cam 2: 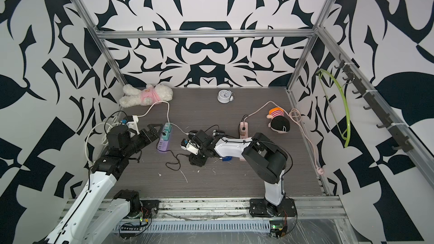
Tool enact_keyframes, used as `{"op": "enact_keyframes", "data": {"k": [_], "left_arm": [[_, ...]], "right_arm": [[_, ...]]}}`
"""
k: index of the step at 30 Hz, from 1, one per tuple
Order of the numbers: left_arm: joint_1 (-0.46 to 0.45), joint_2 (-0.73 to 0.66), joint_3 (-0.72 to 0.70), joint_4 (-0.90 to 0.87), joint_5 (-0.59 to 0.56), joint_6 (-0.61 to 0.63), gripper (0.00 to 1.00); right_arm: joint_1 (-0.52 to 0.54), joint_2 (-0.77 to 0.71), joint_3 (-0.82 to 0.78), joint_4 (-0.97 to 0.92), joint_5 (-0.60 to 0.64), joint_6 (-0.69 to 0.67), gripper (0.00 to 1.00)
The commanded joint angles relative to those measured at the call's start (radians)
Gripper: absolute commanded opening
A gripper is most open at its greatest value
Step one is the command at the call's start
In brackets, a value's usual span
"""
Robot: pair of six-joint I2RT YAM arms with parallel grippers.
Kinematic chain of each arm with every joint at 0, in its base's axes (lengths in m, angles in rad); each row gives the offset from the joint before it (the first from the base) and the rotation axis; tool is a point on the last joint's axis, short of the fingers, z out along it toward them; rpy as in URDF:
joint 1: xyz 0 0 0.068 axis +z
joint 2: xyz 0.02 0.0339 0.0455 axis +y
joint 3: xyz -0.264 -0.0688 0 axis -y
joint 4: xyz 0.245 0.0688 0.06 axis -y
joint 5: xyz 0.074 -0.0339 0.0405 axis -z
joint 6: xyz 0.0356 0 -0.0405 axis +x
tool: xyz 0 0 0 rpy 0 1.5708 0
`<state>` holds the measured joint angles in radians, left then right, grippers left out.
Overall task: Unplug the electric shaver
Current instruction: Pick up the electric shaver from the center of the board, then remove the charging cable from the electric shaver.
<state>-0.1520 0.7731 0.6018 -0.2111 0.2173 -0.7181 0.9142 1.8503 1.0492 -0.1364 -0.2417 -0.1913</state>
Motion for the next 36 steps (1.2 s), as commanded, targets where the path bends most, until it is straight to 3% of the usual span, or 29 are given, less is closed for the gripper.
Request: {"op": "enact_keyframes", "data": {"k": [1,5,11,14,23,30,36], "left_arm": [[-0.008,0.020,-0.016,0.025,0.065,-0.018,0.99],[-0.066,0.051,-0.023,0.060,0.089,-0.056,0.99],[-0.235,0.126,-0.040,0.161,-0.004,-0.097,0.99],[-0.277,0.192,-0.047,0.222,-0.008,-0.128,0.99],[-0.316,0.323,-0.061,0.384,0.036,-0.238,0.99],[-0.329,0.279,-0.046,0.372,0.040,-0.351,0.99],[-0.404,0.266,-0.063,0.390,0.002,-0.406,0.99]], "right_arm": [[0.005,-0.076,-0.022,-0.005,0.001,0.031,0.32],[0.005,-0.156,-0.073,0.043,0.024,0.057,0.24],[0.006,-0.320,-0.186,0.171,0.090,0.070,0.17],[0.006,-0.356,-0.193,0.160,0.104,0.069,0.15],[0.006,-0.415,-0.248,0.182,0.147,0.079,0.10],[0.006,-0.410,-0.264,0.210,0.180,0.087,0.07],[0.006,-0.407,-0.272,0.238,0.175,0.094,0.07]]}}
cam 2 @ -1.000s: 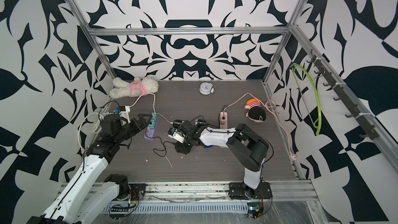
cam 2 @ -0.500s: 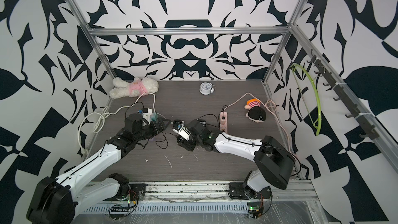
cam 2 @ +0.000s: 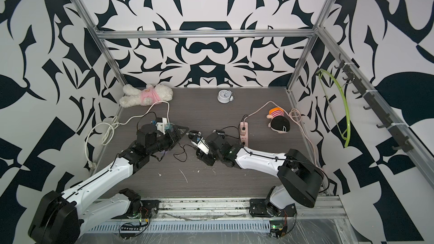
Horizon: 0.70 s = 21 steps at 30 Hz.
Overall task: Unplug the electric shaver
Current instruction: Remove the charging cable from the electric shaver.
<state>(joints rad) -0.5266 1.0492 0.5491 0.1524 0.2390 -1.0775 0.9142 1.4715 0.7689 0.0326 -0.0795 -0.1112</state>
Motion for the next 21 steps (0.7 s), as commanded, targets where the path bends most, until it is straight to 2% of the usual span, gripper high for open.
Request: {"op": "enact_keyframes", "data": {"k": [1,4,12,21], "left_arm": [[-0.037,-0.005,-0.016,0.045,-0.019,-0.059,0.99],[-0.057,0.018,-0.046,0.147,-0.001,-0.099,0.99],[-0.074,0.099,-0.089,0.190,-0.007,-0.149,0.99],[-0.082,0.112,-0.106,0.226,-0.003,-0.194,1.00]], "right_arm": [[0.005,-0.025,0.009,0.070,0.012,0.015,0.06],[0.005,-0.023,0.007,0.075,0.008,0.018,0.06],[0.006,-0.050,-0.009,0.090,0.010,0.022,0.05],[0.005,-0.038,0.001,0.088,0.011,0.025,0.04]]}}
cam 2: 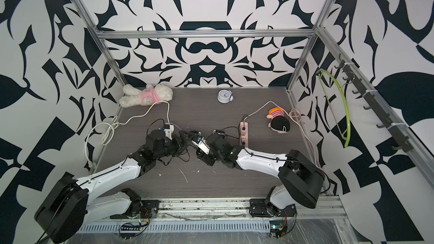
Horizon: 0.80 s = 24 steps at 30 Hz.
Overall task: Unplug the electric shaver
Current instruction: Remove the charging cable from the electric shaver.
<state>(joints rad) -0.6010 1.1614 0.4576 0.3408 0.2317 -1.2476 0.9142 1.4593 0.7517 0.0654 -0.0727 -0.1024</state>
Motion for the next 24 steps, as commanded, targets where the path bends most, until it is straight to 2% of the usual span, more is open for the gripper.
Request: {"op": "enact_keyframes", "data": {"k": [1,9,14,19,24], "left_arm": [[-0.010,-0.005,-0.017,0.042,0.007,-0.032,0.99],[-0.014,-0.184,-0.033,-0.092,-0.040,-0.050,0.99],[-0.017,-0.255,-0.088,-0.108,-0.084,-0.088,1.00],[-0.032,-0.225,-0.144,-0.014,-0.087,-0.131,1.00],[-0.058,-0.123,-0.132,0.079,-0.085,-0.130,0.99]], "right_arm": [[0.005,-0.021,0.020,0.055,0.005,0.017,0.04],[0.005,-0.003,0.029,0.052,0.005,0.022,0.03],[0.006,0.001,0.031,0.054,-0.002,0.026,0.02],[0.005,0.004,0.031,0.053,-0.007,0.029,0.01],[0.006,0.004,0.031,0.056,-0.015,0.030,0.01]]}}
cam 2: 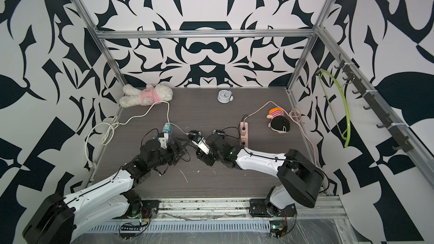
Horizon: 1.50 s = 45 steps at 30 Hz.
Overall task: Unplug the electric shaver
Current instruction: Remove the charging cable from the electric shaver.
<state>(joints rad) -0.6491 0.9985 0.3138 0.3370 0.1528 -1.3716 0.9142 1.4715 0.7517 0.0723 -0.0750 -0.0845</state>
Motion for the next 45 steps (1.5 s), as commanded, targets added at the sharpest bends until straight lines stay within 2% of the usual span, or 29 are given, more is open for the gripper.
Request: {"op": "enact_keyframes", "data": {"k": [1,8,12,14,17,28,45], "left_arm": [[-0.012,0.060,0.020,0.097,-0.002,-0.005,0.99],[-0.025,0.211,0.066,0.217,0.040,-0.007,0.95],[-0.029,0.264,0.071,0.263,0.048,-0.020,0.89],[-0.029,0.269,0.068,0.289,0.060,-0.030,0.86],[-0.029,0.263,0.077,0.254,0.057,-0.019,0.86],[-0.029,0.234,0.079,0.175,0.024,0.023,0.65],[-0.030,0.343,0.080,0.266,0.050,0.034,0.45]], "right_arm": [[0.006,-0.008,0.032,0.049,-0.014,0.012,0.01],[0.006,-0.011,0.029,0.049,-0.016,0.015,0.00],[0.006,-0.012,0.026,0.049,-0.020,0.016,0.00],[0.006,-0.013,0.026,0.050,-0.020,0.015,0.00],[0.006,-0.012,0.024,0.053,-0.022,0.015,0.00],[0.005,-0.030,0.017,0.060,-0.028,0.019,0.00],[0.006,-0.049,0.009,0.063,-0.050,0.029,0.00]]}}
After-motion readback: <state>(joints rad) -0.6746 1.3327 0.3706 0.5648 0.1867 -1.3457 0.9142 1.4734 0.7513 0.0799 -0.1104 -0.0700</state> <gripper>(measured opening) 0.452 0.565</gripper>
